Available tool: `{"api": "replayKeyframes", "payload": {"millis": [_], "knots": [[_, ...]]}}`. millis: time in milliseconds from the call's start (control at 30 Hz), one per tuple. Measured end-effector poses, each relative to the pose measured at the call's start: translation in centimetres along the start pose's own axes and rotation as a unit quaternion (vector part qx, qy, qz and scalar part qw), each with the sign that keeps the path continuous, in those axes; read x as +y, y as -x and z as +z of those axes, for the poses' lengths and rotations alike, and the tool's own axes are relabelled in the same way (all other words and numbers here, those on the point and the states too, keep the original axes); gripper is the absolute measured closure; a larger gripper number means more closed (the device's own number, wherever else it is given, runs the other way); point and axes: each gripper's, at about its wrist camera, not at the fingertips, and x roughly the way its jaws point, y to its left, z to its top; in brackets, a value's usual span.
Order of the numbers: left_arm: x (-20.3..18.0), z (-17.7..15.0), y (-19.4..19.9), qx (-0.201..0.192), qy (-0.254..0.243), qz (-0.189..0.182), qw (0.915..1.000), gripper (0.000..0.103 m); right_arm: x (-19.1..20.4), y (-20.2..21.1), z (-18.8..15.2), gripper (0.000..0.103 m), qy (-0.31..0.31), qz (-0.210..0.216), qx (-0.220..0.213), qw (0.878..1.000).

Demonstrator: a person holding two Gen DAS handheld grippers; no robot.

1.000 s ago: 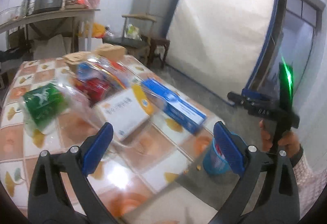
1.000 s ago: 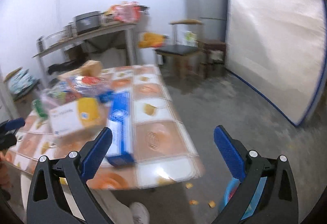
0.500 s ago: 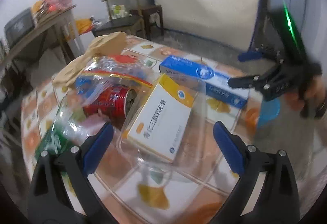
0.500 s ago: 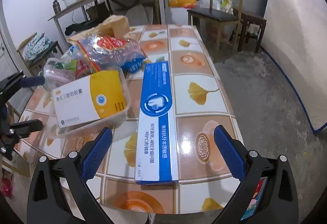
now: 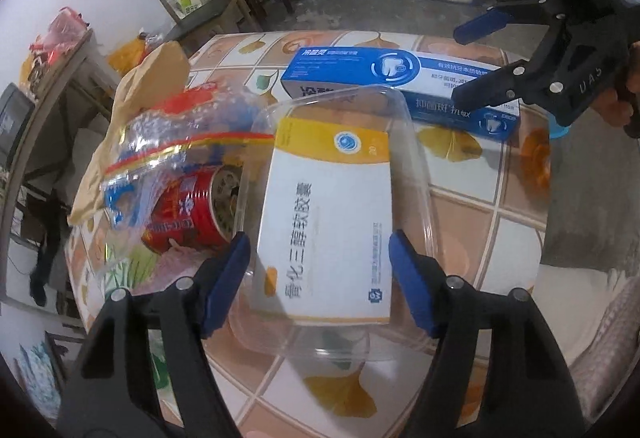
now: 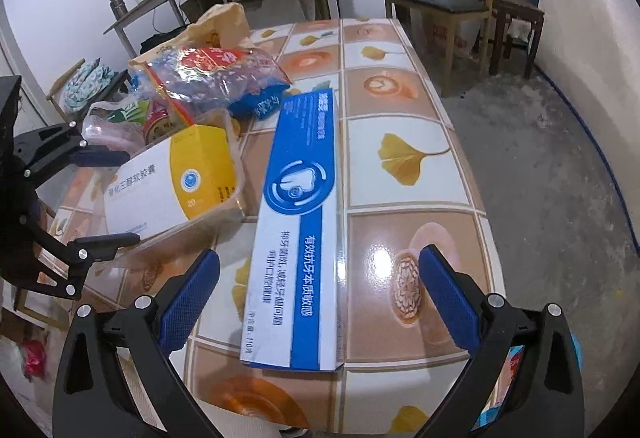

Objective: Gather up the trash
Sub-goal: 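Grasp the blue toothpaste box with the right tool while the left tool grasps the medicine carton, then lift the medicine carton with the left tool while the right tool lifts the toothpaste box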

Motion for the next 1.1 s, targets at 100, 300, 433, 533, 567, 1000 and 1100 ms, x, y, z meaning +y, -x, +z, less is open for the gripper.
{"api": "replayKeyframes", "payload": {"millis": [100,300,433,533,567,1000,1100], "knots": [[-0.1,0.5,-0.4,0.012,-0.002,-0.006,0.9999,0.033,-0.1,-0.3,-0.1,0.006,-0.004,0.013,0.004,1.0],[0.5,1.6,-1.0,0.051,-0.004,-0.028,0.9983,0.033,0.5,-0.8,-0.3,0.007,0.012,0.011,0.012,1.0],[1.0,2.2,-1.4,0.069,0.01,-0.048,0.9964,0.037,0.3,-1.4,-0.3,0.024,0.005,0.009,0.025,1.0],[0.8,2.4,-1.4,0.073,0.013,-0.044,0.9963,0.038,0.1,-1.3,-0.4,0.041,-0.001,0.008,0.024,1.0],[0.8,2.4,-1.4,0.072,0.015,-0.044,0.9963,0.038,0.0,-1.2,-0.4,0.046,-0.007,0.013,0.025,1.0],[4.0,0.8,-0.1,0.055,0.106,-0.09,0.9888,0.067,-0.1,-0.6,-0.7,0.053,-0.018,0.013,0.019,1.0],[3.9,0.6,-0.7,0.065,0.113,-0.116,0.9847,0.049,-0.1,-0.6,-0.7,0.053,-0.018,0.014,0.019,1.0]]}}
